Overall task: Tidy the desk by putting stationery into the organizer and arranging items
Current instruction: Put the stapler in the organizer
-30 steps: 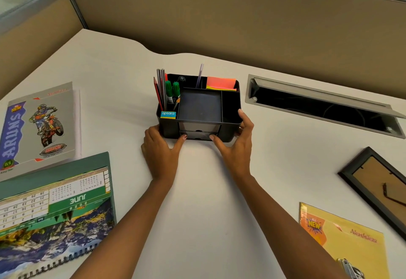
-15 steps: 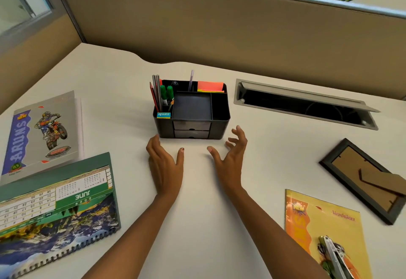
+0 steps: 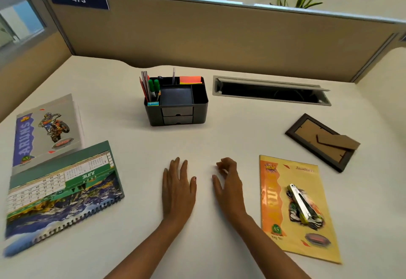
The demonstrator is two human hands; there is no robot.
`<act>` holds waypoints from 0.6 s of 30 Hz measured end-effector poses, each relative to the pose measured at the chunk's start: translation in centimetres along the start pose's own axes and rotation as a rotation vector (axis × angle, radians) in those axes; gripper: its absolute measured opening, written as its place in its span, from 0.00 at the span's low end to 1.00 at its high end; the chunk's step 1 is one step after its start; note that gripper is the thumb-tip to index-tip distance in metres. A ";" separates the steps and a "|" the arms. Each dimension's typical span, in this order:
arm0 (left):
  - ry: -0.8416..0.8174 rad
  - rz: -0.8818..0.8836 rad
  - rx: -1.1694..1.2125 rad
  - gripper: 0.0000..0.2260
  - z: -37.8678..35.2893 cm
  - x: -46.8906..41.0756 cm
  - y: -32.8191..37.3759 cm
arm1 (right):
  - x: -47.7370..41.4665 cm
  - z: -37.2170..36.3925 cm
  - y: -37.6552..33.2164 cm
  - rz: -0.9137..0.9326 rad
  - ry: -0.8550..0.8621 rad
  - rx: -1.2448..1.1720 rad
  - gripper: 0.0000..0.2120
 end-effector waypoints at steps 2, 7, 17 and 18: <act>-0.026 -0.036 -0.030 0.22 -0.1 1.3 0.3 | 1.8 0.6 -0.3 0.071 -0.112 0.191 0.15; -0.061 -0.078 -0.038 0.23 0.1 3.3 0.6 | 5.6 8.1 0.1 0.096 0.181 0.470 0.15; -0.119 -0.043 -0.055 0.23 0.0 4.6 0.5 | 10.8 18.0 7.1 -0.392 0.492 0.580 0.21; -0.123 -0.039 -0.056 0.23 0.0 4.7 0.5 | 11.0 17.9 7.2 -0.392 0.490 0.558 0.20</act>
Point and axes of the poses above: each hand's wrist, its own x-axis away from the middle knuckle, its own z-axis out of the back of the hand, y = z × x, the point moved 9 cm from there along -x, towards the middle knuckle, and after that the axes turned 5 degrees about -y, right-handed, at the moved point
